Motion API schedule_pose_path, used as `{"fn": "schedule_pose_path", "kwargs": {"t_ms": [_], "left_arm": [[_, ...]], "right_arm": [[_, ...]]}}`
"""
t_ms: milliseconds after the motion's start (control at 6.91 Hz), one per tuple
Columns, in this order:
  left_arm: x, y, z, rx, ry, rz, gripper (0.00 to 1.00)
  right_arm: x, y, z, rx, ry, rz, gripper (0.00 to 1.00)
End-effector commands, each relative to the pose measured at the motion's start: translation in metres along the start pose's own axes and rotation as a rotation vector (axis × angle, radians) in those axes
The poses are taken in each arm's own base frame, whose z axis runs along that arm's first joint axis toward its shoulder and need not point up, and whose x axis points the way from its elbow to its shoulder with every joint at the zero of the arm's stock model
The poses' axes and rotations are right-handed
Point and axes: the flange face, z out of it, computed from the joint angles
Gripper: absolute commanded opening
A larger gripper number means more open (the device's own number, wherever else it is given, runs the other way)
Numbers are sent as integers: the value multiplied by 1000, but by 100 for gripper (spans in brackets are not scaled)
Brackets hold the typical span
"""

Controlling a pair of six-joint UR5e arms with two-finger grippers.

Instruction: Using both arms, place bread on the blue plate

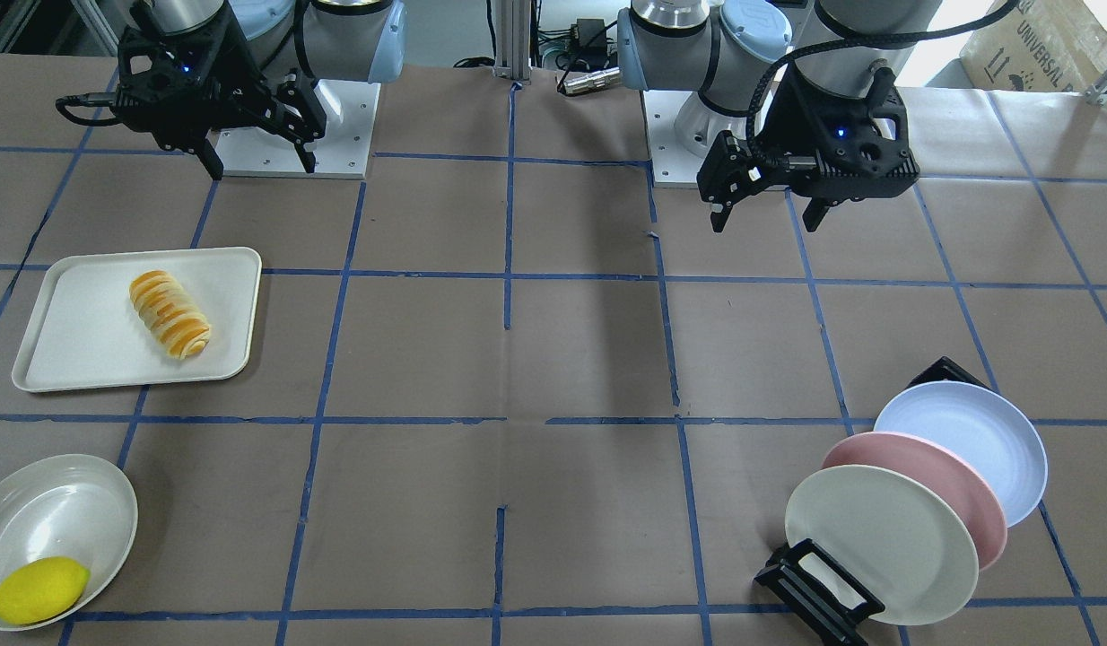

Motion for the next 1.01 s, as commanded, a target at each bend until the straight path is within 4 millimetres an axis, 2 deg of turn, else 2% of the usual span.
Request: {"fn": "schedule_pose_path", "kwargs": {"t_ms": [0,145,289,579,724,868], "left_arm": [[-2,3,-5,-16,-1,-2,100],[-14,-7,-3,-25,-4,-9,100],[-50,-23,-3,-26,1,-35,100],[-135,-49,10,-54,11,44,100],[-181,-64,33,-84,25,85,100],[-229,-77,51,-101,45,59,100]], "right_arm": [[0,0,0,-1,-2,0,100],[0,0,1,-3,-2,0,100],[0,0,0,-1,-2,2,100],[5,-2,10,-14,-3,-26,100],[19,4,39,-60,-12,-108,100],[58,4,68,-44,-8,-177,100]]}}
